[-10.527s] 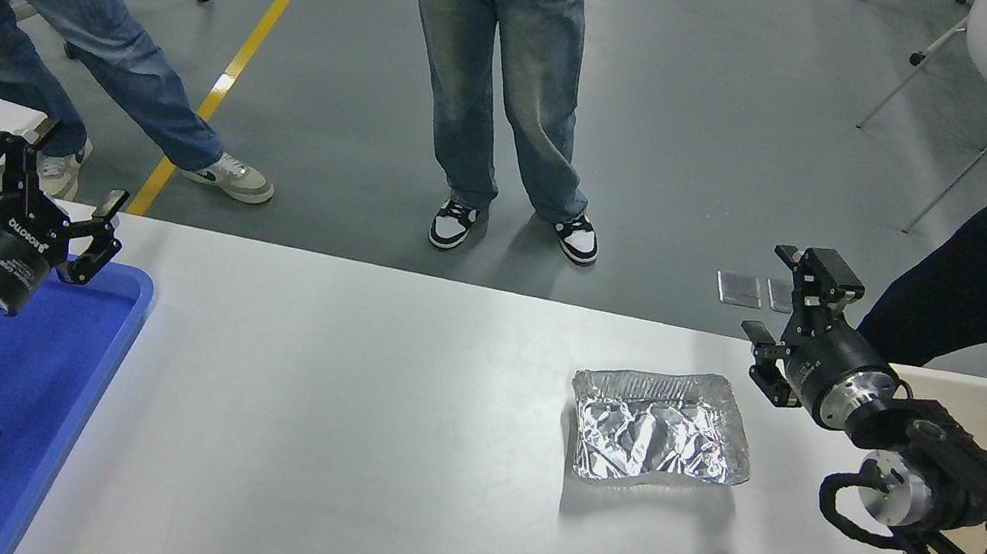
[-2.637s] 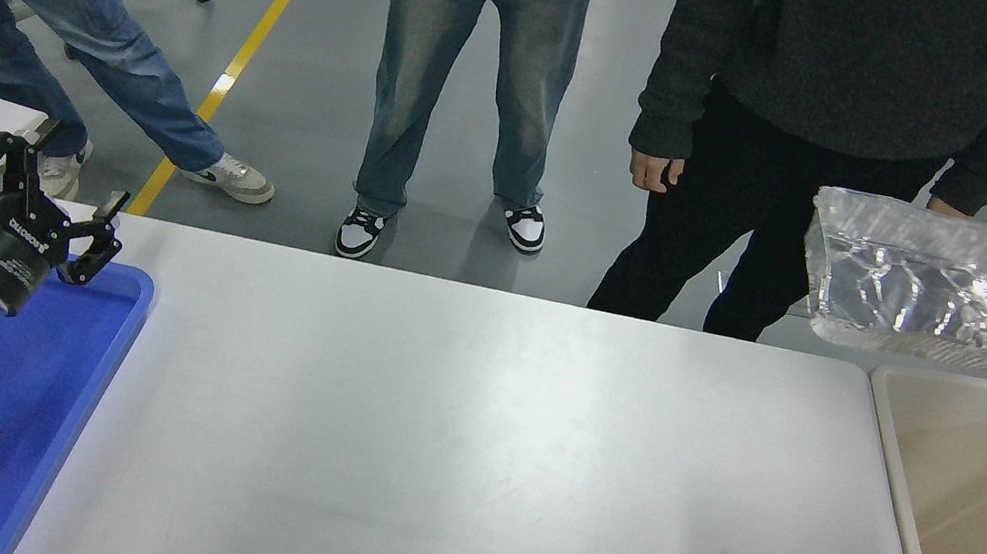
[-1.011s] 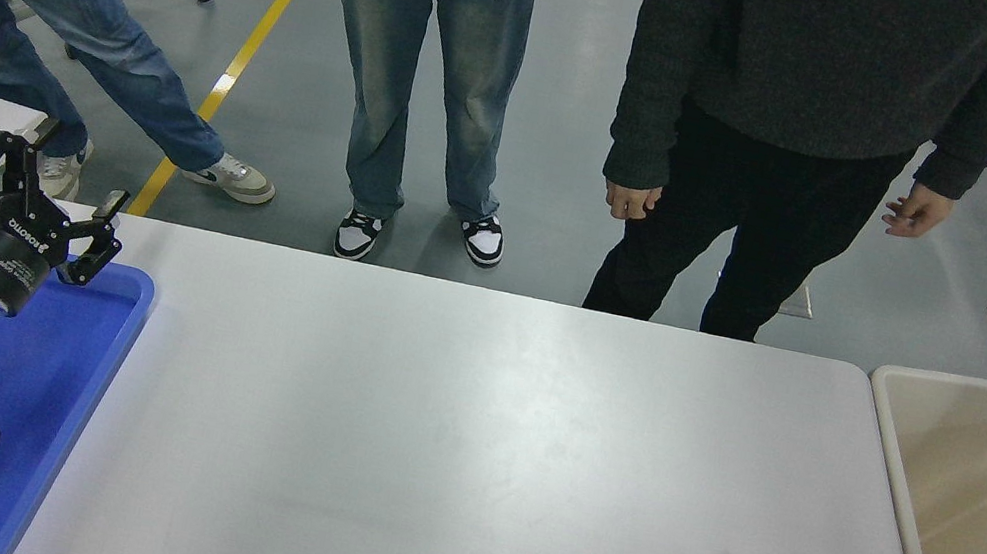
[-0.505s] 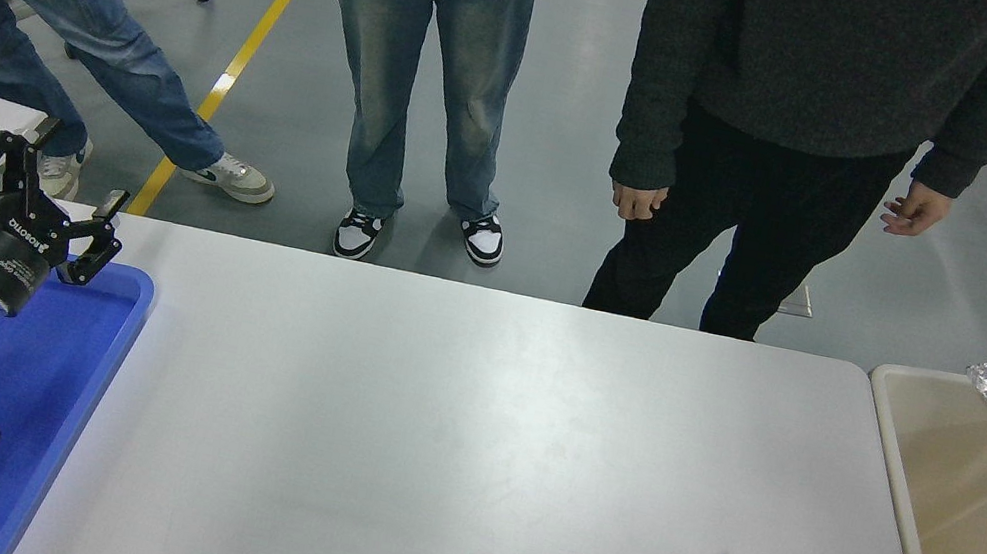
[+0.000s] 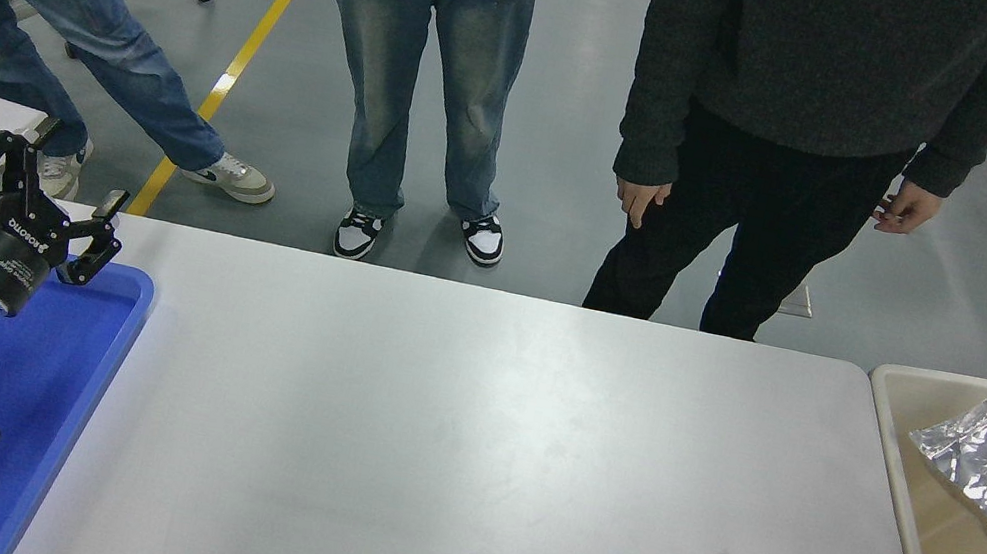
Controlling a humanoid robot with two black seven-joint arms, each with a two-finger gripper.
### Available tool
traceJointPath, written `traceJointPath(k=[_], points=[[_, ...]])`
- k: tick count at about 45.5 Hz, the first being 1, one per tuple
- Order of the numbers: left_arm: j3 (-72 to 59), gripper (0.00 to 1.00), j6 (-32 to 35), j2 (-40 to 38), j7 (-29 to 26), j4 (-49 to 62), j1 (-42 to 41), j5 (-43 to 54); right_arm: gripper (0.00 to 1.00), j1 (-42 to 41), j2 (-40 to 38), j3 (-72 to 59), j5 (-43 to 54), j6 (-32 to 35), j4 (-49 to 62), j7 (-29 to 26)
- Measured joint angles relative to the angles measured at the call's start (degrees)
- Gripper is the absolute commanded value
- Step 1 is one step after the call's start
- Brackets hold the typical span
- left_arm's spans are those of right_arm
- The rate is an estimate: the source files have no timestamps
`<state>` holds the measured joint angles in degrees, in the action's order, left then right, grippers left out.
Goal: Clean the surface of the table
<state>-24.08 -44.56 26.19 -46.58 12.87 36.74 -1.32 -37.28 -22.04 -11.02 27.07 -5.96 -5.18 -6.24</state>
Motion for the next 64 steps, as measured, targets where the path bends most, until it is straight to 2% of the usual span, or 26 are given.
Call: traceJointPath(k=[27, 28, 32, 64], points=[[0.00, 1.00, 0.00, 0.01, 0.00, -0.03, 0.00, 0.00, 0.00, 0.14, 1.76, 0.58, -0.13, 1.20, 0.05, -1.51], [0.00, 1.00, 0.00, 0.01, 0.00, -0.03, 0.00, 0.00, 0.23, 0.12, 1.77, 0.61, -0.14, 1.20, 0.05, -1.54], [0.00, 1.00, 0.00, 0.01, 0.00, -0.03, 0.00, 0.00, 1.00, 0.00, 1.78, 0.68, -0.25, 1.20, 0.06, -1.89], [0.00, 1.00, 0.01, 0.01, 0.00, -0.01, 0.00, 0.00, 1.00, -1.96, 0.23, 1.22, -4.67, 1.11, -1.15, -3.51]])
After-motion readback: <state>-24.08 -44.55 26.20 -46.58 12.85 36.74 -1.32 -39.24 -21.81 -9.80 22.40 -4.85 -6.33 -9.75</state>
